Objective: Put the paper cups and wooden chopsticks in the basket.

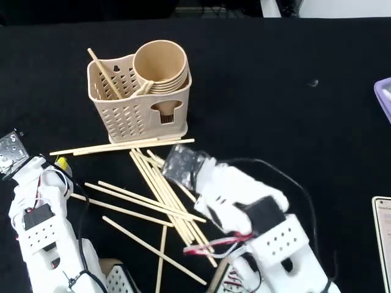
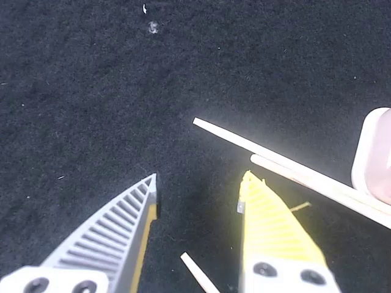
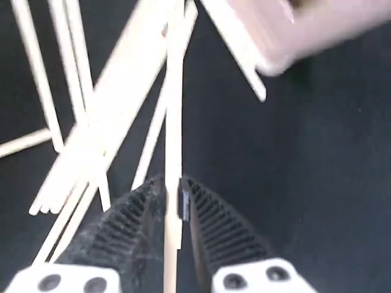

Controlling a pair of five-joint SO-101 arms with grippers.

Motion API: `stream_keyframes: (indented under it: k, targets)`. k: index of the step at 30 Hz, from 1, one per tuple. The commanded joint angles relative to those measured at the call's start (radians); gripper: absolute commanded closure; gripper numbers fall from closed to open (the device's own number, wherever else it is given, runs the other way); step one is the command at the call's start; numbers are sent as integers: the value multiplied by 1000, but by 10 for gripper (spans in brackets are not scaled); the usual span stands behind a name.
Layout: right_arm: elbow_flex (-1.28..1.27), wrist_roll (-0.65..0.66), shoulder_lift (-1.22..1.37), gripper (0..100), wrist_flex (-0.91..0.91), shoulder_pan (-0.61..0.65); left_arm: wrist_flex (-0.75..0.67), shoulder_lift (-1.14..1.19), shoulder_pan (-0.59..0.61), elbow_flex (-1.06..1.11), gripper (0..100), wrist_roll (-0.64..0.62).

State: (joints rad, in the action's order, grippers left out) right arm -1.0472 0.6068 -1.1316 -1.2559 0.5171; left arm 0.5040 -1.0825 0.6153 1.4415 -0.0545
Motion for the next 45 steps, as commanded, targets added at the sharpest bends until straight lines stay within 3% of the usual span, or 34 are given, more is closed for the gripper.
stream_keyframes:
  k: [1, 7, 10, 18, 31, 36, 45]
  targets:
    - [-48, 6, 4, 988, 77, -12, 3, -9, -4, -4, 780, 12]
    - [-266, 57, 177, 987, 512, -144, 3, -9, -7, -4, 780, 12]
    - [-260, -12, 291, 980, 582, -118, 3, -9, -5, -4, 780, 12]
    - [-251, -104, 542, 838, 773, -61, 3, -9, -5, -4, 780, 12]
    - [-239, -95, 579, 840, 772, -61, 3, -9, -8, -4, 780, 12]
    - [-189, -95, 595, 835, 692, -68, 3, -9, -5, -4, 780, 12]
    - [41, -95, 878, 840, 546, -100, 3, -9, -5, -4, 780, 12]
